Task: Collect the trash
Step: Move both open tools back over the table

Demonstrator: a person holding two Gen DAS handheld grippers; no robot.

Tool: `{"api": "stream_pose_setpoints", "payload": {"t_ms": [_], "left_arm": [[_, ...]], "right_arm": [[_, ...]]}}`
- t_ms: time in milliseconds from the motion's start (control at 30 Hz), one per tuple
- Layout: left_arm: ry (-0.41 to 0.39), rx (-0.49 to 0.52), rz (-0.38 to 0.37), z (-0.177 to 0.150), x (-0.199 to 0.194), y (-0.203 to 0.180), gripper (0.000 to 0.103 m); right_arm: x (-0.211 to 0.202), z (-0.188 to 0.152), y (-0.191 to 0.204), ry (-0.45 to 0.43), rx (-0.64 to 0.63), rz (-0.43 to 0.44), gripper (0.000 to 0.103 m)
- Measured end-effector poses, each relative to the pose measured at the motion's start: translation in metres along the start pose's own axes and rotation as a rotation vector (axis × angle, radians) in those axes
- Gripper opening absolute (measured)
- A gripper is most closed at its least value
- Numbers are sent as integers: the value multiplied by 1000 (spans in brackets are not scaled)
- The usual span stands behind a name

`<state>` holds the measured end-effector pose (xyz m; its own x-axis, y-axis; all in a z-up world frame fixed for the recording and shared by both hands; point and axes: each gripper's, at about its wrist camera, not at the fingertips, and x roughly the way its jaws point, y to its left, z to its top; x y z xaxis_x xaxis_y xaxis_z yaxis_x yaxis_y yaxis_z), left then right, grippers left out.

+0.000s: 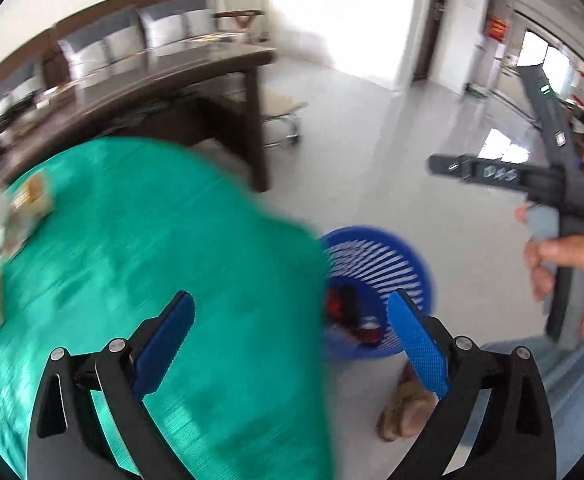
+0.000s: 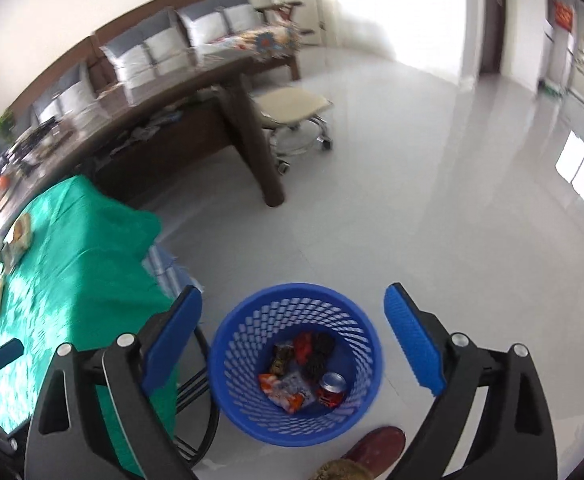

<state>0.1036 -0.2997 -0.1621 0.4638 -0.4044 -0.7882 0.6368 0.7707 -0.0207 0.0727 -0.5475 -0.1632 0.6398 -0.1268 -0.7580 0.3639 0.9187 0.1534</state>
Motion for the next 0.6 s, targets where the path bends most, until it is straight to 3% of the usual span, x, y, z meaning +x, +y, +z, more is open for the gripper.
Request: {"api": "stream_pose_setpoints", "payload": {"t_ms": [167, 333, 467, 600], "left_arm": [[10, -97, 147, -46, -32, 67, 96], [-6, -162, 279, -74, -65, 124, 96], [3, -222, 338, -89, -75, 161, 96], [8, -311, 348, -102, -86, 195, 96]], "right_arm": [[-7, -14, 83, -67, -179, 70, 91], [-7, -45, 179, -48, -285, 217, 91], [-4, -71, 242, -21, -417, 280, 91], [0, -92, 282, -3, -528, 289, 91]]}}
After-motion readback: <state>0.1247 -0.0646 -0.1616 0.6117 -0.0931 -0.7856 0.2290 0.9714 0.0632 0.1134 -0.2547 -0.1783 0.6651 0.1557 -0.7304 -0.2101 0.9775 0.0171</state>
